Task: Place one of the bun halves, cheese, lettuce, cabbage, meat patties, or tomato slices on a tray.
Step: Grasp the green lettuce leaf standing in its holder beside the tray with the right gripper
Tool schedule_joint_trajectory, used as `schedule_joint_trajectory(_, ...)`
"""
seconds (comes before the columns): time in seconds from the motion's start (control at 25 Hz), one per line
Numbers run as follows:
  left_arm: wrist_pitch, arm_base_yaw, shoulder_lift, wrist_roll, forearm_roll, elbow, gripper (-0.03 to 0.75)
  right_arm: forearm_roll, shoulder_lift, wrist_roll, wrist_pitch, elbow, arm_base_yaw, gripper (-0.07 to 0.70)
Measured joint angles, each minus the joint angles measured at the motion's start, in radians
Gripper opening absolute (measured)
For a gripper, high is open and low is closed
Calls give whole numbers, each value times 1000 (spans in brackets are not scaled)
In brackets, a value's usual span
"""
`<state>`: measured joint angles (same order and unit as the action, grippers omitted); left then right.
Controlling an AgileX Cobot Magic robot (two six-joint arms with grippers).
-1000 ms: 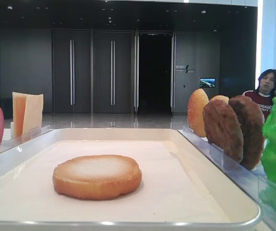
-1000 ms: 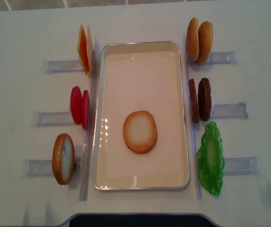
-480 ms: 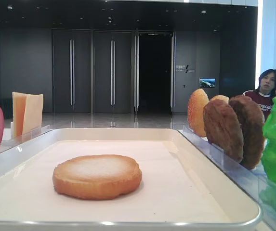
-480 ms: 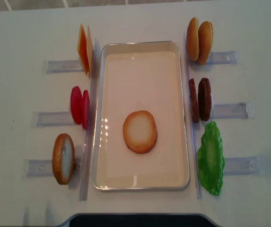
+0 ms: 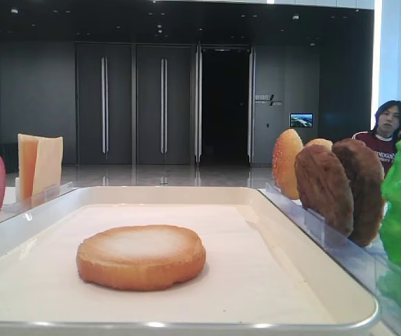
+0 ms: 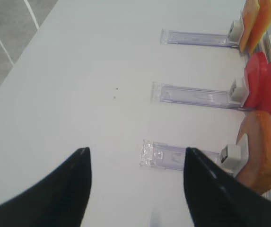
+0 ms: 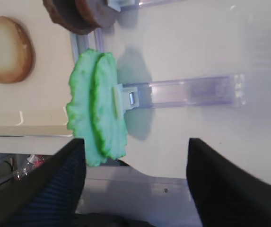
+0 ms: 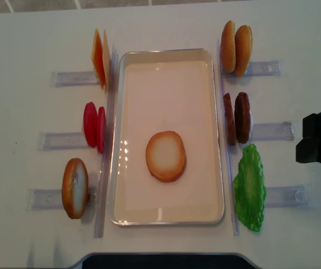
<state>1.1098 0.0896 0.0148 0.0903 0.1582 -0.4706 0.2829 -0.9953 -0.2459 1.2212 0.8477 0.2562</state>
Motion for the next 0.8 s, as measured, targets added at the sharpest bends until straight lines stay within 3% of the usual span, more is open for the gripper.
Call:
schedule_joint_trajectory(0.2, 0, 0, 0, 0, 0, 0, 468, -36, -40, -144, -2, 0, 182, 466)
schedule_joint_trajectory(0.44, 0, 0, 0, 0, 0, 0, 468, -115, -101, -277, -60, 1, 370, 466)
schedule_joint_trajectory(0.8, 0, 0, 0, 0, 0, 0, 468, -137, -167, -313, -165, 2, 429, 466)
